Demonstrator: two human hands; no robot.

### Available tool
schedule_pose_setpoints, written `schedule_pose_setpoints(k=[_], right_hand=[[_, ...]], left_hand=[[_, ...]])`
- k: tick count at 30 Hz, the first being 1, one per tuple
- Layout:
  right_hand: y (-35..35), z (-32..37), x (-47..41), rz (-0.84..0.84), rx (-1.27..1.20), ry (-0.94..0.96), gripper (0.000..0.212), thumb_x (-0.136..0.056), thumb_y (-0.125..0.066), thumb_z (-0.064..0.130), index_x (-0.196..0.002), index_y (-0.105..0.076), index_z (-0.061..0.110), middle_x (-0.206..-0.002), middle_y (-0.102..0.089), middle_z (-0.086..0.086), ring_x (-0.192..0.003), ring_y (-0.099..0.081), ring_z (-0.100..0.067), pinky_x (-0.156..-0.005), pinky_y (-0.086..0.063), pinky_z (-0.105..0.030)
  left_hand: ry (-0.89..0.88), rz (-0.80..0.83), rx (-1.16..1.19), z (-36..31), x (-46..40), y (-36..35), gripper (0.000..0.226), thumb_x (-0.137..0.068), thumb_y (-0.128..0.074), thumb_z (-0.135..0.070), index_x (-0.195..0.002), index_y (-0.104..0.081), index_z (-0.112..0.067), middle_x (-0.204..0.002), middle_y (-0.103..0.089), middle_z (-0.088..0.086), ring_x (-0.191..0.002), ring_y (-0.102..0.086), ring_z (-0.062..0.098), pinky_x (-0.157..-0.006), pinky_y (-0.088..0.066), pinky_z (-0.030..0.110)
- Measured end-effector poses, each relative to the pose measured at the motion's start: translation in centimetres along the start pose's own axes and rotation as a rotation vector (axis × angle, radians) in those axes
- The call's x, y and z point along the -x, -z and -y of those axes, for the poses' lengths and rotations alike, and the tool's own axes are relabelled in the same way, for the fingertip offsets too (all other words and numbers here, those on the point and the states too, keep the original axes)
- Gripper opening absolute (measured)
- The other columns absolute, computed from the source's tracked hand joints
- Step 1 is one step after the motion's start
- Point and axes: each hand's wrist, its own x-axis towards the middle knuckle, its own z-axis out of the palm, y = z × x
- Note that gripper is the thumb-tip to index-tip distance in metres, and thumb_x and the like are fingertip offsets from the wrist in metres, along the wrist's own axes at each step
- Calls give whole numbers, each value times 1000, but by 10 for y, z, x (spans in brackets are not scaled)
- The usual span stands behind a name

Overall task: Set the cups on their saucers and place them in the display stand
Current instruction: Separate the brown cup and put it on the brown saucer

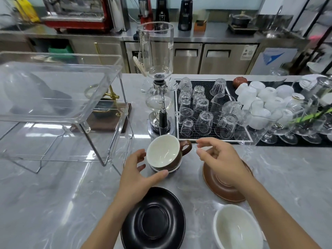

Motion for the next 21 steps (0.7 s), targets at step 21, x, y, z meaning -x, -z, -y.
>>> schedule_pose_setpoints(k=[21], right_hand=[[-24, -11, -35, 44, -104, 8, 19, -93, -62, 5, -104, -76, 11, -90, -77, -7, -74, -72, -25, -76, -61, -44]], left_hand=[[-50, 19, -13, 4, -21, -6, 82, -36, -94, -50, -112, -62, -49, -124, -66, -12, -116, -62, 2, -99, -48, 27]])
